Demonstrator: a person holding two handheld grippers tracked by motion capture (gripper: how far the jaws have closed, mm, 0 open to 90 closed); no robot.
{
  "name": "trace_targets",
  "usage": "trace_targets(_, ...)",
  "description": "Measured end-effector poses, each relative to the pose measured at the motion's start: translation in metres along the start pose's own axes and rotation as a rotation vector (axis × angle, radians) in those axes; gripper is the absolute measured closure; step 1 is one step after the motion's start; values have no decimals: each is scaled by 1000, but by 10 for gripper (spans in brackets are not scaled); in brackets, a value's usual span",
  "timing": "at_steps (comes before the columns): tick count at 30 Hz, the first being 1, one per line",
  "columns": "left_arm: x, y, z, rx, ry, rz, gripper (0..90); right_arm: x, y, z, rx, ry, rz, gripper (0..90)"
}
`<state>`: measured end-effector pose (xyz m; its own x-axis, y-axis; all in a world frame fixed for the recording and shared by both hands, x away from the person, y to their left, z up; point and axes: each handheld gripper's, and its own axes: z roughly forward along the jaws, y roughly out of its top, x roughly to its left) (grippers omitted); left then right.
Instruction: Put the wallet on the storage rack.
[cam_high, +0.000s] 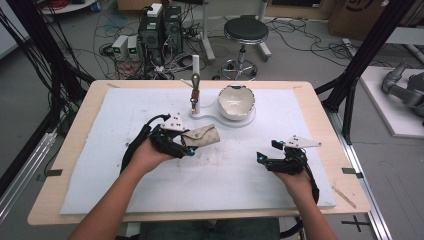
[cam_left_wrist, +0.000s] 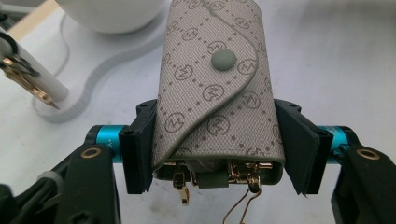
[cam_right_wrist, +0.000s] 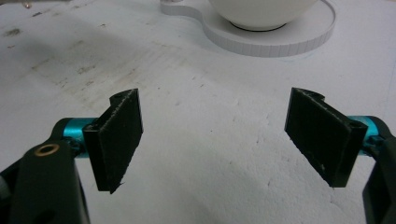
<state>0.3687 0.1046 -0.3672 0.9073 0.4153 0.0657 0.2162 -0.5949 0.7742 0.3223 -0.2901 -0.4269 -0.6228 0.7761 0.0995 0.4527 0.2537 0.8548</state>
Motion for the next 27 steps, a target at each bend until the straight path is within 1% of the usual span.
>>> trace_targets(2, 4, 7, 1, 0, 3, 5, 363, 0, 0, 1, 3, -1, -6, 197)
trace_targets(11, 18, 34, 6, -32, 3, -21, 362, 0, 0, 2, 9, 1, -9, 196)
trace_targets(14, 24, 43, 9, -26, 10, -20, 362, 1, 0, 2, 10, 2, -10, 197)
trace_targets(15, 26, 46, 11, -21, 11, -27, 362, 1, 0, 2, 10, 2, -9, 197)
trace_targets(17, 31, 53, 14, -4, 22, -22, 362, 1, 0, 3, 11, 1, -10, 197)
trace_targets(18, 33, 56, 15, 0, 23, -27, 362, 1, 0, 3, 12, 3, -10, 196)
trace_targets(20, 37, 64, 18, -1, 26, -27, 362, 1, 1, 3, 12, 3, -13, 196)
trace_targets(25, 45, 79, 28, 19, 38, -16, 362, 2, 1, 4, 14, 4, -14, 197)
trace_targets(27, 48, 83, 34, 19, 40, -31, 362, 2, 1, 4, 17, 2, -12, 196)
